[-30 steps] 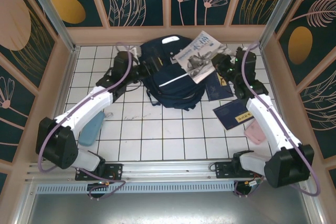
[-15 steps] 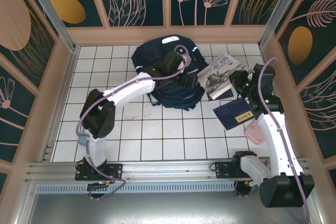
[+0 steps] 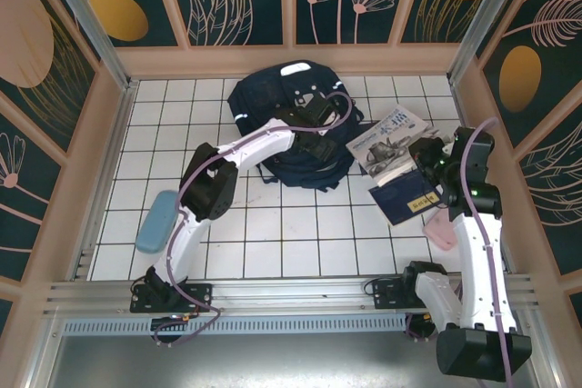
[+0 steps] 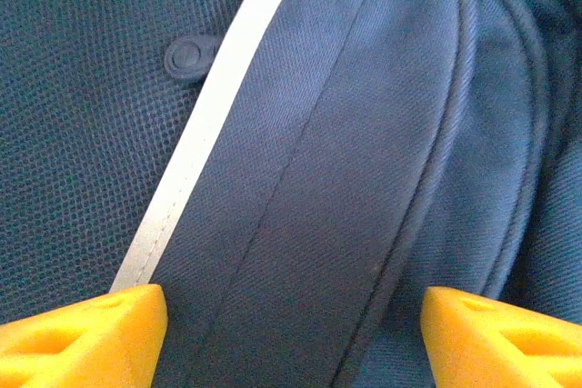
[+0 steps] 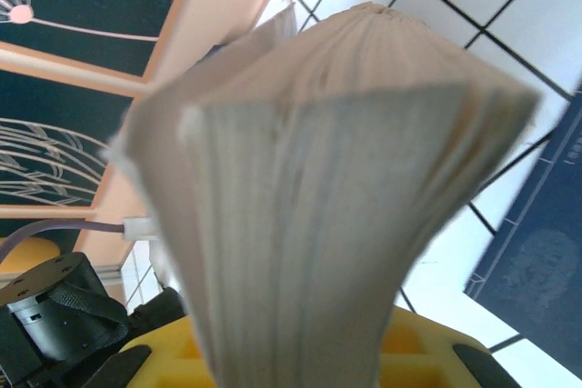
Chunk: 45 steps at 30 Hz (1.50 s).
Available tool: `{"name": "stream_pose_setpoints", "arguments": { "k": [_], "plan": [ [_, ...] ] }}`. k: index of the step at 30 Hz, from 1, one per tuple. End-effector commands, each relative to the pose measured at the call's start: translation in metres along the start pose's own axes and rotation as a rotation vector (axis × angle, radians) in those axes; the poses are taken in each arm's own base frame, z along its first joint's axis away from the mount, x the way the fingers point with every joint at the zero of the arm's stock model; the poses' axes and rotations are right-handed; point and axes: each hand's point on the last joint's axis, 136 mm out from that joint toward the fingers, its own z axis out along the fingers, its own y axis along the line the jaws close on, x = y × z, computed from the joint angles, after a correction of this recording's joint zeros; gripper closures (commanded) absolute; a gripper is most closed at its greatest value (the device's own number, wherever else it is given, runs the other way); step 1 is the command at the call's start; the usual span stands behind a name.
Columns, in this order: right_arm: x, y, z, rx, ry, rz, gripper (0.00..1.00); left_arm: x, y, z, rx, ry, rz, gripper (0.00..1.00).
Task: Pack books, pencil case, and school supplies into a backpack
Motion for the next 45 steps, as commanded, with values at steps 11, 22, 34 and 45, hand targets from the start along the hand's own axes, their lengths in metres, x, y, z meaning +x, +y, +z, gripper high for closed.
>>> {"name": "stream_pose_setpoints", "arguments": {
  "k": [11, 22, 34, 45],
  "plan": [
    [-0.031, 0.032, -0.026, -0.064, -0.133, -0.071, 1.00, -0.008, 0.038, 0.006, -0.225, -0.002, 0.101, 0.48],
    [-0.032, 0.027, -0.027, -0.042, -0.145, -0.077, 1.00, -0.047, 0.040, -0.037, -0.240, -0.187, 0.100, 0.91],
    [-0.012, 0.059, -0.025, -0.232, -0.030, -0.152, 1.00, -0.089, 0.060, -0.114, -0.347, -0.373, 0.060, 1.00],
    [0.016, 0.081, -0.018, -0.447, 0.122, -0.121, 1.00, -0.110, 0.057, -0.164, -0.294, -0.493, -0.032, 1.00]
  ]
}}
